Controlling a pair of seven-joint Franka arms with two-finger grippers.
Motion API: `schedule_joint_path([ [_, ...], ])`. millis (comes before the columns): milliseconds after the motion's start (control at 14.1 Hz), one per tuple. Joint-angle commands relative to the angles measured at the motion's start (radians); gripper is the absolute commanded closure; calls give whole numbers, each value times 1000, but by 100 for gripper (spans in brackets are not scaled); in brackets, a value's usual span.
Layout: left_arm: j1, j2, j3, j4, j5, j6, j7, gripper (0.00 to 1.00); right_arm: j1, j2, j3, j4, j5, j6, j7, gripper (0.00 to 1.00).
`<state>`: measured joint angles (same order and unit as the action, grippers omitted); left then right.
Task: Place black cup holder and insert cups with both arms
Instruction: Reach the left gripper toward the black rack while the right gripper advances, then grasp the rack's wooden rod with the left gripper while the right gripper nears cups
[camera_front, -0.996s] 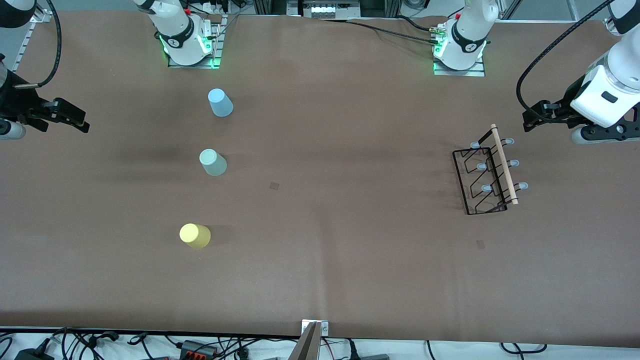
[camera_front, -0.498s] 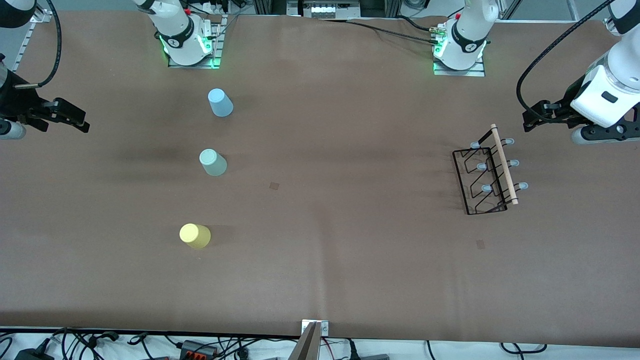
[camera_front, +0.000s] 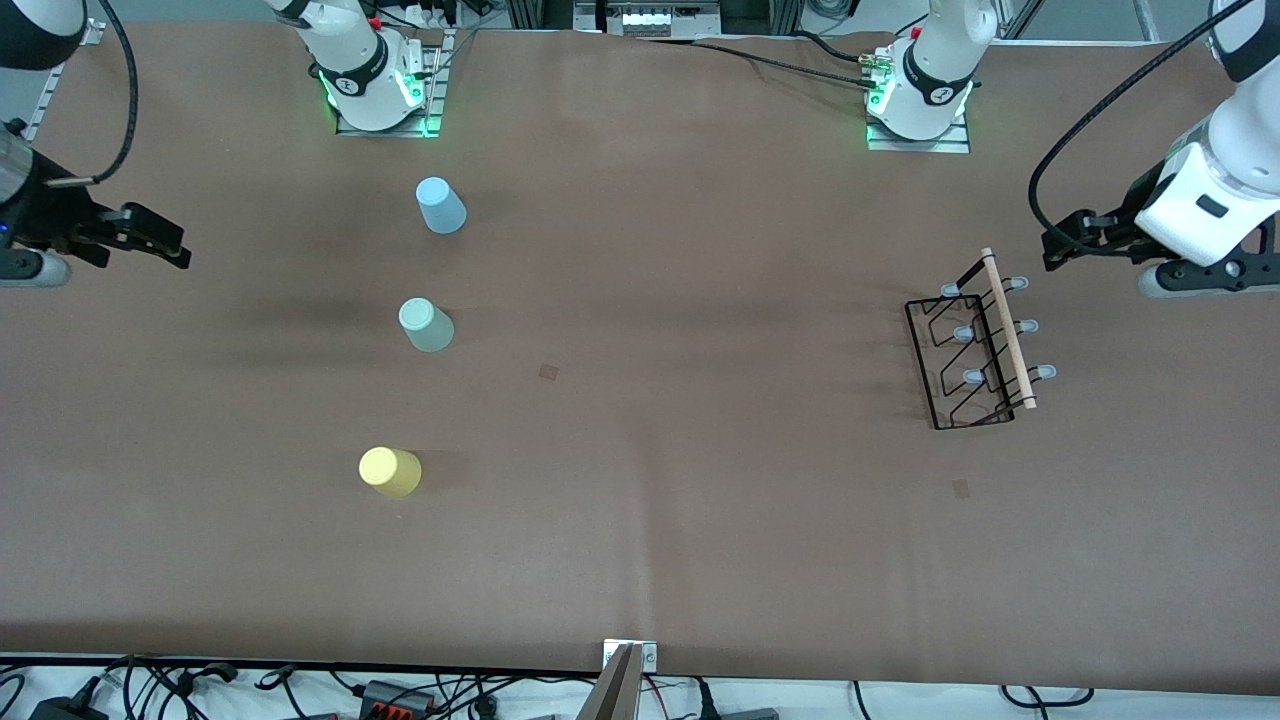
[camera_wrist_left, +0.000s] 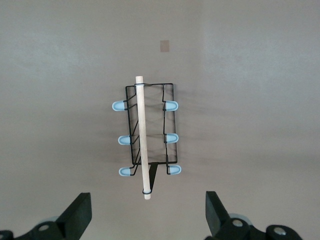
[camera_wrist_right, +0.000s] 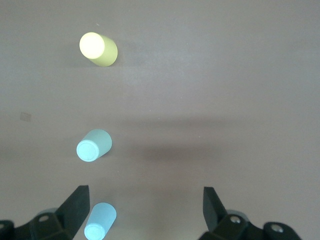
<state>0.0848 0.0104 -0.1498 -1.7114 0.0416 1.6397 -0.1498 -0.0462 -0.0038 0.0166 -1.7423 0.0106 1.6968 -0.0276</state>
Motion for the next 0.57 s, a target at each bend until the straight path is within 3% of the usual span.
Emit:
schedule_joint_path([
  [0, 12, 26, 2, -94, 14, 98, -7, 0, 19, 45, 6, 1, -12, 4, 2, 0],
  [142, 53, 20, 6, -221, 23, 237, -4, 0, 48, 106, 6, 3, -1, 36, 2, 0],
  [498, 79, 23, 1, -399, 34, 377, 1, 0, 143, 254, 6, 3, -6, 87, 93, 0],
])
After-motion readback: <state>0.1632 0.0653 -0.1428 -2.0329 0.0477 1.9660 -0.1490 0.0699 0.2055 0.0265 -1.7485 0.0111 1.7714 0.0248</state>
